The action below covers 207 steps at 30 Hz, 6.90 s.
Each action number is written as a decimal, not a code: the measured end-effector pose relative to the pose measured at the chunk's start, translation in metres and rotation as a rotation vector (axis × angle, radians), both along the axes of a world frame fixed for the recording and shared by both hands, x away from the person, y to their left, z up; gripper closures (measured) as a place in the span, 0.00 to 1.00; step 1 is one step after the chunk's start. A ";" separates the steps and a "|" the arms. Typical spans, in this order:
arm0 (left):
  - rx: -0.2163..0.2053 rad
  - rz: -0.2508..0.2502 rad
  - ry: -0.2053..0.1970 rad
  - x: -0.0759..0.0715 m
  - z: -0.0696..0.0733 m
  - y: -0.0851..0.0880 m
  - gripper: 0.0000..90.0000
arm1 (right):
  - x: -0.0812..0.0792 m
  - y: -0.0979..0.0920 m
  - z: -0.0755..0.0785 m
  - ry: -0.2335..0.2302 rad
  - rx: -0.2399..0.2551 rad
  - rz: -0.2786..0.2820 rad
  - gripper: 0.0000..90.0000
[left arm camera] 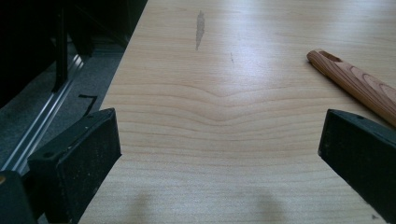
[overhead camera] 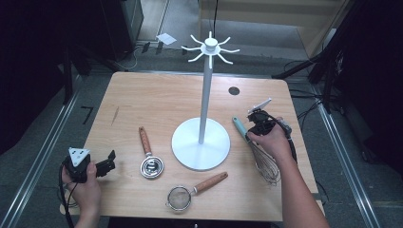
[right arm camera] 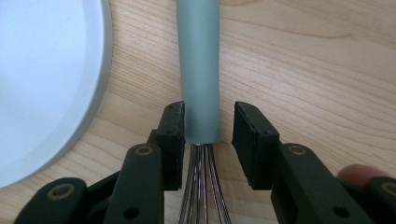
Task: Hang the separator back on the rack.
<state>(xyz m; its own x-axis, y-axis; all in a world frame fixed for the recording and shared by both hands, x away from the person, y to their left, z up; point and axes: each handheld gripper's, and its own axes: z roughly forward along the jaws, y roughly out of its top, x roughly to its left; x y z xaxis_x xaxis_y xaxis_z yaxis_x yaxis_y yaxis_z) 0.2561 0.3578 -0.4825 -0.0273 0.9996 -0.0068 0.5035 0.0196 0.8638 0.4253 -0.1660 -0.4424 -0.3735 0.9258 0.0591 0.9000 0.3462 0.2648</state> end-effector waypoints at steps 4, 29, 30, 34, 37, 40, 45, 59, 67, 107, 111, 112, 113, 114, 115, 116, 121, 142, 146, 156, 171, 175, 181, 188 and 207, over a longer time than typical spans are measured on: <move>-0.001 -0.001 0.000 0.000 0.000 0.000 0.00 | 0.005 0.003 -0.007 0.035 -0.020 -0.011 0.73; -0.023 -0.006 0.001 0.000 0.000 0.001 0.00 | 0.008 0.018 -0.020 0.065 -0.063 -0.051 0.79; -0.022 -0.006 0.001 0.000 0.000 0.001 0.00 | 0.006 0.017 -0.020 0.057 -0.050 -0.033 0.79; -0.015 -0.006 0.006 0.000 0.000 0.000 0.00 | -0.004 0.010 -0.005 -0.006 0.024 -0.025 0.79; -0.013 -0.005 0.005 0.000 0.000 0.000 0.00 | -0.014 0.006 0.009 -0.077 0.075 -0.027 0.79; -0.009 -0.004 0.005 0.000 0.000 0.000 0.00 | -0.022 0.003 0.017 -0.147 0.104 -0.024 0.79; -0.027 -0.006 -0.001 0.000 0.000 0.001 0.00 | -0.037 -0.001 0.025 -0.279 0.168 -0.027 0.79; -0.018 -0.005 0.003 0.000 0.000 0.000 0.00 | -0.072 -0.006 0.053 -0.543 0.311 -0.034 0.79; -0.016 -0.005 0.002 0.000 0.000 0.000 0.00 | -0.088 -0.001 0.065 -0.640 0.380 -0.010 0.79; -0.032 -0.008 0.010 0.002 0.000 0.001 0.00 | -0.126 0.023 0.121 -0.875 0.541 0.095 0.79; -0.030 -0.011 0.010 0.002 0.000 0.001 0.00 | -0.129 0.023 0.130 -0.904 0.554 0.112 0.79; -0.024 -0.009 0.015 0.002 0.000 0.001 0.00 | -0.130 0.023 0.132 -0.911 0.551 0.116 0.79; -0.018 -0.006 0.015 0.002 0.000 0.001 0.00 | -0.131 0.023 0.134 -0.915 0.551 0.117 0.79; -0.014 -0.002 0.011 0.002 0.000 0.000 0.00 | -0.131 0.023 0.136 -0.917 0.553 0.117 0.79; -0.009 -0.005 0.013 0.002 0.000 -0.001 0.00 | -0.132 0.023 0.137 -0.922 0.557 0.124 0.79; -0.001 -0.006 0.015 0.002 0.000 -0.001 0.00 | -0.132 0.023 0.138 -0.924 0.565 0.134 0.79; 0.001 -0.008 0.017 0.002 0.000 -0.001 0.00 | -0.135 0.021 0.142 -0.927 0.560 0.161 0.79; -0.006 -0.018 0.025 0.003 0.000 -0.001 0.00 | -0.145 0.028 0.161 -0.990 0.609 0.193 0.79; -0.010 -0.022 0.030 0.003 0.000 -0.001 0.00 | -0.148 0.028 0.163 -1.004 0.618 0.206 0.79; -0.019 -0.023 0.031 0.003 0.000 -0.001 0.00 | -0.148 0.029 0.166 -0.991 0.679 0.239 0.79; -0.019 -0.023 0.030 0.003 0.000 -0.001 0.00 | -0.142 0.037 0.165 -0.972 0.682 0.253 0.79; -0.019 -0.023 0.030 0.003 0.000 -0.001 0.00 | -0.139 0.040 0.165 -0.966 0.689 0.251 0.79; -0.031 -0.024 0.031 0.003 0.000 0.000 0.00 | -0.136 0.043 0.163 -0.961 0.695 0.243 0.79; -0.033 -0.024 0.030 0.003 0.000 0.000 0.00 | -0.132 0.048 0.159 -0.967 0.697 0.236 0.79; -0.037 -0.025 0.028 0.003 0.000 0.001 0.00 | -0.128 0.058 0.157 -0.991 0.668 0.223 0.76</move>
<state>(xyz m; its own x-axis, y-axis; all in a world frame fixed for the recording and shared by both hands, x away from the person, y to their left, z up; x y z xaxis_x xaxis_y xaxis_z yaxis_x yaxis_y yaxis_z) 0.2595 0.3583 -0.4829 -0.0031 0.9991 -0.0430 0.5281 0.0381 0.8483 0.2971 -0.1078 -0.2855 -0.6745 0.7317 0.0982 0.1447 0.0006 0.9895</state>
